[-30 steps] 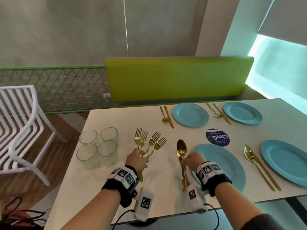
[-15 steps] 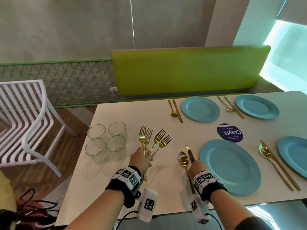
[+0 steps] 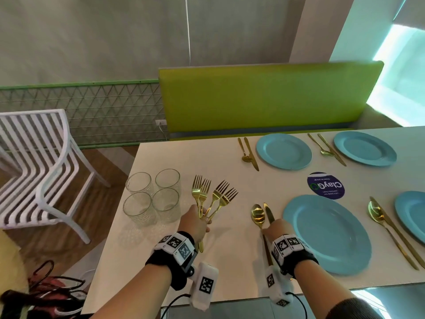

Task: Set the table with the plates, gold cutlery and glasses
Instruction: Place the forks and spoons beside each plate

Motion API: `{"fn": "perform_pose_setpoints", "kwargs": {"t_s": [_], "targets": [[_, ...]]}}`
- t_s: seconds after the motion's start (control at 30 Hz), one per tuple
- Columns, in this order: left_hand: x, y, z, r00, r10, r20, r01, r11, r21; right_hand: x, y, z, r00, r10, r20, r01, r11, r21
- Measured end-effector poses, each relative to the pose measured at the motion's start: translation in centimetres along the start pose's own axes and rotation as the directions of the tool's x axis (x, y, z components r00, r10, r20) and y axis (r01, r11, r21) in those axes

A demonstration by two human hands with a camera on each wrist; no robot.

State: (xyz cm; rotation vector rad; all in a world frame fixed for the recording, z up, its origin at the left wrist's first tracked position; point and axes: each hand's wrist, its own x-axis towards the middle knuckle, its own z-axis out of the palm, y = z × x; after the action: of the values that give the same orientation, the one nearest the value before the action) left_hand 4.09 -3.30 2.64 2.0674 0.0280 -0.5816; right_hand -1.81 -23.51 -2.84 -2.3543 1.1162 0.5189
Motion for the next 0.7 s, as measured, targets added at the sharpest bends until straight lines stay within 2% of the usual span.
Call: {"fn": "perform_pose_setpoints", "kwargs": {"t_s": [0.13,0.2,0.3,0.37,0.57,0.7], "targets": [[0.0,0.7,0.3,1.000,0.009,0.005,-0.009,1.000,-0.016,-0.6,-0.5,-1.0,0.994,-0.105,-0.006,0.105,0.994,0.005],[0.0,1.1,0.6,1.000,0.017,0.021,-0.017,1.000,-0.010,-1.1,-1.5,-1.5,0.982,-0.187,-0.004,0.187,0.979,0.080],[0.0,1.8,1.3,0.997,0.030,0.066,-0.029,0.999,-0.022,-1.7,-3.1,-2.1,0.965,-0.262,0.023,0.228,0.876,0.425],[-0.1,2.3,1.7,0.994,0.043,0.098,-0.039,0.998,-0.048,-2.2,-3.9,-2.5,0.959,-0.280,0.034,0.214,0.800,0.561],[-0.4,3.3,2.3,0.979,0.093,0.183,-0.083,0.995,-0.063,-2.6,-4.7,-2.9,0.937,-0.345,0.050,0.216,0.688,0.693],[-0.1,2.7,2.1,0.990,0.058,0.131,-0.052,0.998,-0.046,-2.1,-4.7,-2.4,0.938,-0.346,0.036,0.239,0.716,0.656]]}}
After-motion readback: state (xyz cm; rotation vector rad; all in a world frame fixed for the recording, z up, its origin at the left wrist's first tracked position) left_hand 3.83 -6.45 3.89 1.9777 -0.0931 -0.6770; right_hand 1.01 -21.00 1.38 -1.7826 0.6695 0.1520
